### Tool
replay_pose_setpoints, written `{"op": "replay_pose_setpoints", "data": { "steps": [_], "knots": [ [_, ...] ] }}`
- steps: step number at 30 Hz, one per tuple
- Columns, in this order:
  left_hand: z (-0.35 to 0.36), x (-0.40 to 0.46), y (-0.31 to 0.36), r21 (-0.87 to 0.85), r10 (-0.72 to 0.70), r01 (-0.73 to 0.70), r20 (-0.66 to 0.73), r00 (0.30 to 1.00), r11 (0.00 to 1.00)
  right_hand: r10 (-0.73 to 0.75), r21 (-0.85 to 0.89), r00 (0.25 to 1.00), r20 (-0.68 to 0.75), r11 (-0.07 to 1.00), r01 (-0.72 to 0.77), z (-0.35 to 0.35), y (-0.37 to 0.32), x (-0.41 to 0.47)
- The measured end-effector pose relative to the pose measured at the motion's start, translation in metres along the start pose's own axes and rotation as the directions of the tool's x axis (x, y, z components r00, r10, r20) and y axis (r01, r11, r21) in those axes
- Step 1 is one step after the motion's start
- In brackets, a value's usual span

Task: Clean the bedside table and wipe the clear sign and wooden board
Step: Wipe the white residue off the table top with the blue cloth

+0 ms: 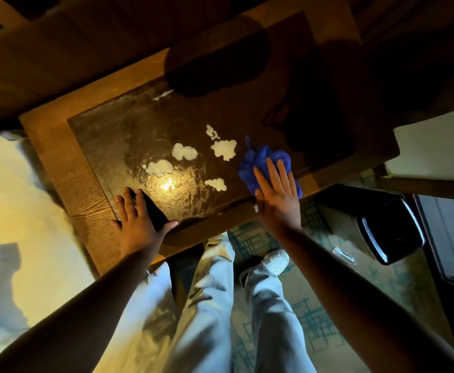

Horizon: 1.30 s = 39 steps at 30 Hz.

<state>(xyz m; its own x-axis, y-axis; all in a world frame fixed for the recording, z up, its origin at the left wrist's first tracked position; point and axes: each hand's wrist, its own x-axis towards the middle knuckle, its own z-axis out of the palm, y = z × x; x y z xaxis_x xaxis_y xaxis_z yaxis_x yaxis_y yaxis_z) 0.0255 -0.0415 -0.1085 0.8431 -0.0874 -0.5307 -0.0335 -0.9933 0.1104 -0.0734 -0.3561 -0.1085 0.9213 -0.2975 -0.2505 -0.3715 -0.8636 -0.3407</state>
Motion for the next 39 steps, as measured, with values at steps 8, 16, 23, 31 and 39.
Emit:
{"op": "replay_pose_setpoints", "data": {
  "steps": [8, 16, 23, 31, 39],
  "knots": [
    [0.001, 0.0, 0.0, 0.013, 0.012, -0.012, -0.002, 1.0, 1.0, 0.099, -0.19, 0.995, -0.02, 0.977, -0.101, -0.047, 0.067, 0.079],
    [-0.002, 0.0, 0.003, 0.022, 0.002, -0.002, 0.025, 1.0, 1.0, 0.299, -0.103, 0.939, -0.172, 0.942, -0.319, -0.066, 0.061, 0.102],
    [-0.001, -0.002, 0.002, 0.005, 0.013, -0.013, 0.015, 1.0, 1.0, 0.253, 0.201, 0.945, -0.208, 0.957, -0.212, -0.031, 0.02, -0.002],
    [-0.004, -0.001, 0.004, 0.002, -0.001, 0.001, 0.037, 0.999, 1.0, 0.074, 0.094, 0.992, -0.107, 0.994, -0.064, 0.023, -0.031, -0.052],
    [-0.002, -0.002, 0.001, -0.004, 0.013, -0.013, 0.014, 1.0, 1.0, 0.009, -0.164, 0.999, -0.035, 0.986, -0.014, 0.01, 0.015, -0.006]
  ]
}}
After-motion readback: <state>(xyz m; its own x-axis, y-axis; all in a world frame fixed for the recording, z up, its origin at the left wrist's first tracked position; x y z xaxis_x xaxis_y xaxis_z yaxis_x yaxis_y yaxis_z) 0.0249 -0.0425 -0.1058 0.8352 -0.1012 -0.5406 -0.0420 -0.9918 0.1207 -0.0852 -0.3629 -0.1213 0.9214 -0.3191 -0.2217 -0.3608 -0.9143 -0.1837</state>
